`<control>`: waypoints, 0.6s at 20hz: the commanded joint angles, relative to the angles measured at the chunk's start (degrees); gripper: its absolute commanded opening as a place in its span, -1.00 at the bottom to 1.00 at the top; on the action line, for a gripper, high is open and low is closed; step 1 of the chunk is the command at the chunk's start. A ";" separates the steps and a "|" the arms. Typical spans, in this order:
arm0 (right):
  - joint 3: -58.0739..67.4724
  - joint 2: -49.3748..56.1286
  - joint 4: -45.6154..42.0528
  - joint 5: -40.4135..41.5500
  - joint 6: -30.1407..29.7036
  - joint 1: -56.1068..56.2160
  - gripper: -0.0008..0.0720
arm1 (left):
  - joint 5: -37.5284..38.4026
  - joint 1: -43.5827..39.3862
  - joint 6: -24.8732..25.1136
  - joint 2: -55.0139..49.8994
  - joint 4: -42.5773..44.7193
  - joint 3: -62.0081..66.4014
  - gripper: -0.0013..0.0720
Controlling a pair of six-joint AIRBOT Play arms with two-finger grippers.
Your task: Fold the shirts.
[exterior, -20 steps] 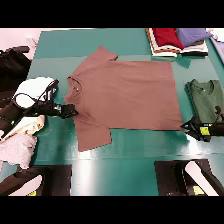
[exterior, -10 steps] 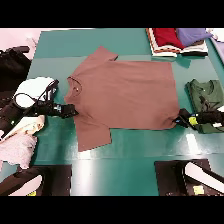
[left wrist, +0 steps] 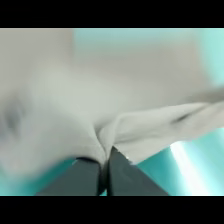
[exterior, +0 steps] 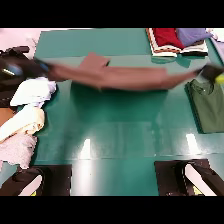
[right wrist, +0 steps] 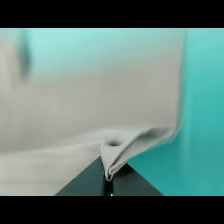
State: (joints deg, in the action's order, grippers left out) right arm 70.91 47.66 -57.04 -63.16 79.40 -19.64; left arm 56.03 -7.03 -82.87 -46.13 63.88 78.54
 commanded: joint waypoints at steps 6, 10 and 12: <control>40.59 -4.79 -11.50 -9.01 3.37 0.48 -0.93 | -2.08 0.04 -2.62 4.28 7.98 42.56 -0.90; 50.07 1.20 -14.93 -17.81 4.68 0.50 -0.93 | 1.01 0.04 -5.05 2.69 12.15 40.50 -0.90; 48.26 4.13 -13.14 -19.61 4.70 0.50 -0.93 | 5.14 0.04 -5.42 0.09 13.64 35.60 -0.89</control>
State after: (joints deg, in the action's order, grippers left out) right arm 116.75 48.27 -69.32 -77.69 83.35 -19.18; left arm 56.90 -7.05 -86.98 -43.88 74.22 116.66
